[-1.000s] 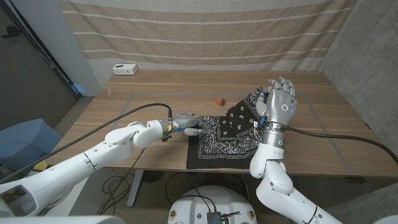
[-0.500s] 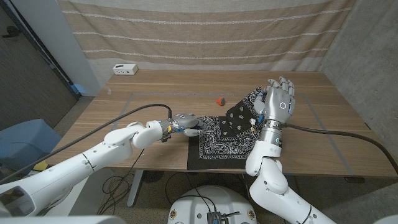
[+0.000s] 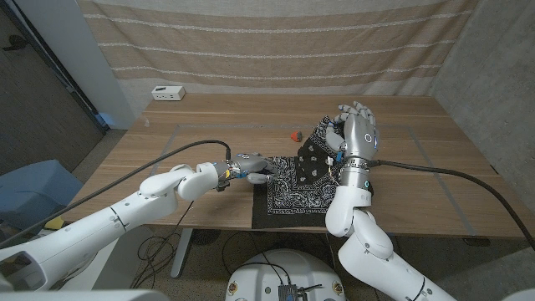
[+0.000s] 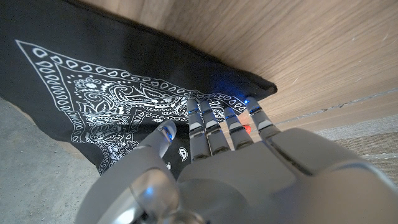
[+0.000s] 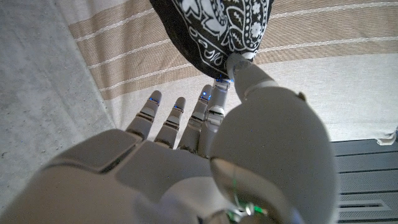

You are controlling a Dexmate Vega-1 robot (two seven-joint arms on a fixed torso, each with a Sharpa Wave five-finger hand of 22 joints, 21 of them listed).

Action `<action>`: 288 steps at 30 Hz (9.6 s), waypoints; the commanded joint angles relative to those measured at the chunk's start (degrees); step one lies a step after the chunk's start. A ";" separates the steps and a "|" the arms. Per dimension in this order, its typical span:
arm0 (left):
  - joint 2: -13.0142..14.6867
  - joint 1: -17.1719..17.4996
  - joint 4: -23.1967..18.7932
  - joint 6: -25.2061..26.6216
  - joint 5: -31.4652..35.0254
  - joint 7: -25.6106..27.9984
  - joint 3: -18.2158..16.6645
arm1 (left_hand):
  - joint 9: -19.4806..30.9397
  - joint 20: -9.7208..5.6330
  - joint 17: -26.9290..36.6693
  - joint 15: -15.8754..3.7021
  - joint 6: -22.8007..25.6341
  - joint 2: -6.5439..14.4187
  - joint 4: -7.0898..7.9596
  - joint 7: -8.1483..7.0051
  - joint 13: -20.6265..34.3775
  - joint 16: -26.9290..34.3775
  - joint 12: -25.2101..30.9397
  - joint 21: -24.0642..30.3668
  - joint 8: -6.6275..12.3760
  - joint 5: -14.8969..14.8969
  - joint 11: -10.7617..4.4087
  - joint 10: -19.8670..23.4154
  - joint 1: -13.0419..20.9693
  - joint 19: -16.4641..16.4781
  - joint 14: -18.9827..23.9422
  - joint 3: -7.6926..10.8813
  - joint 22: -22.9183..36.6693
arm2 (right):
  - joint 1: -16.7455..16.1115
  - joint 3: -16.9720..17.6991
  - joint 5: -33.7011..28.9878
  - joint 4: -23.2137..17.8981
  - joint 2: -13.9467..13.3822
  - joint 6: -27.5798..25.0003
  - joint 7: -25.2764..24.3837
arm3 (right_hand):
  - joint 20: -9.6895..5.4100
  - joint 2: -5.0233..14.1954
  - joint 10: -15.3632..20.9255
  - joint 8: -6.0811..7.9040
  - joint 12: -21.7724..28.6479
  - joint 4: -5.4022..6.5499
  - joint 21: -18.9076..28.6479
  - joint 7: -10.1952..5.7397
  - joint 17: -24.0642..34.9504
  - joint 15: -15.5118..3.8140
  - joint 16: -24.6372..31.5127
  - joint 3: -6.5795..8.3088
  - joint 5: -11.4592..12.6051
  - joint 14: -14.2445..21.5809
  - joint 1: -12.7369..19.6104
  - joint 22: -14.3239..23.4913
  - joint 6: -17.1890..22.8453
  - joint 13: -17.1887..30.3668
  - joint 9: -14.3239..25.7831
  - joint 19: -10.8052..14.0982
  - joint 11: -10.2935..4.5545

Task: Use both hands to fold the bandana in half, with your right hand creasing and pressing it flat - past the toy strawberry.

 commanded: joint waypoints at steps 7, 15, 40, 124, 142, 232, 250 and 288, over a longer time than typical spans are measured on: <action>-0.16 0.11 0.30 0.18 -0.03 0.17 -0.01 | 0.14 0.11 0.06 -1.43 -0.61 0.24 -0.77 -0.08 0.07 0.05 -0.11 -0.25 -0.11 0.14 0.09 -0.47 -0.06 0.10 -0.38 -0.10 0.24 | 4.27 -3.22 2.16 0.75 -1.67 7.65 9.66 | 0.79 -0.23 -1.01 6.58 -0.55 -0.08 0.24 0.61 0.23 -3.04 -0.19 1.14 0.35 -1.13 -1.23 0.14 1.21 0.29 11.42 -0.68 0.35; -0.27 0.00 0.74 -0.14 -0.29 0.54 -0.02 | 0.15 0.07 0.09 -1.52 -0.98 0.31 -0.96 -0.28 0.07 0.07 -0.17 -0.34 -0.16 0.11 0.01 -0.74 0.00 0.14 -0.48 -0.24 0.24 | 6.44 -4.04 3.19 3.43 -1.02 10.31 12.01 | 0.89 -0.47 -1.04 6.37 -0.53 -0.08 0.37 0.51 0.28 -3.09 -0.13 1.52 0.29 -1.23 -1.67 0.13 1.19 0.30 10.84 -0.72 0.37; 3.50 8.09 -6.53 3.95 -2.08 12.84 -8.32 | 0.20 0.91 0.42 1.26 0.53 -1.08 -4.10 0.41 0.19 1.95 1.11 -0.57 0.77 0.04 1.93 1.94 0.87 2.81 7.45 -1.07 0.20 | 13.97 -9.58 2.85 13.44 1.96 7.46 18.59 | 0.43 -0.69 -0.31 4.53 -0.14 0.26 0.88 0.00 0.14 -3.75 0.22 3.21 -2.77 -0.83 -3.84 0.08 1.35 0.26 7.60 -0.12 -1.35; -9.06 23.33 0.61 -10.54 -14.15 41.86 -26.98 | 0.76 1.00 7.12 1.12 -1.40 -1.96 -5.12 -1.07 6.63 6.38 2.81 4.55 0.18 0.67 3.95 4.77 0.58 9.43 17.58 -5.41 1.50 | 9.29 -0.61 17.79 5.14 -8.47 3.20 19.28 | -0.40 5.21 -20.49 -12.59 0.68 0.52 3.62 -4.64 -0.45 2.56 2.01 -10.68 -7.29 -9.97 -15.21 0.41 -33.81 -0.43 0.39 2.75 6.71; -8.30 26.52 -1.53 0.88 -23.24 37.57 -28.26 | 0.50 1.88 4.08 3.60 -1.78 -3.02 -5.77 1.27 4.89 2.99 1.99 2.93 1.18 0.86 5.30 3.38 -1.82 6.05 13.15 -6.34 1.21 | 16.93 -6.45 17.11 10.52 -7.18 -5.87 25.85 | 0.41 3.88 -23.74 -13.00 -0.50 1.49 2.13 -4.90 -0.20 3.69 0.71 -13.01 -6.93 -13.43 -17.88 0.38 -34.63 -0.33 0.51 -0.07 7.05; -5.14 21.44 1.17 -4.51 -24.95 36.54 -24.88 | 0.48 2.20 2.65 3.79 -3.98 -2.32 -5.02 1.19 3.45 2.27 1.13 2.14 0.28 0.68 5.31 1.82 -4.20 5.60 12.64 -6.07 1.05 | 2.38 12.17 46.29 3.98 -18.27 33.50 26.69 | -1.20 1.19 -5.34 7.70 2.02 -1.77 1.81 1.06 -0.68 -1.88 3.28 -8.73 -3.54 -4.11 4.17 0.02 -2.34 -0.24 8.82 5.15 1.82; -4.60 19.12 2.60 -7.87 -23.74 35.78 -24.23 | 0.48 2.15 2.51 3.73 -4.60 -2.28 -5.04 0.94 3.27 2.19 1.05 2.03 0.27 0.68 5.34 1.45 -4.42 5.62 12.48 -5.90 1.04 | 2.71 13.59 52.50 -6.05 -25.01 29.54 38.64 | -0.41 0.37 -6.26 9.49 0.86 -1.25 1.04 0.91 -0.40 0.33 2.00 -7.44 -4.81 -6.91 3.89 0.05 -1.59 -0.09 10.25 3.49 1.75; -5.27 8.81 12.17 -19.43 -23.24 30.05 -20.17 | 0.49 2.45 2.52 3.34 -5.58 -2.24 -4.54 0.27 2.97 2.29 1.13 1.83 0.35 0.59 4.61 1.15 -5.45 5.82 12.44 -5.94 1.03 | 21.11 -2.89 58.24 -17.04 -26.32 -1.25 55.37 | 0.54 0.69 -10.51 8.35 -1.16 -0.63 0.68 -0.97 0.15 4.99 0.18 -4.34 -6.76 -12.17 2.91 0.13 -3.94 -0.10 8.03 1.39 3.01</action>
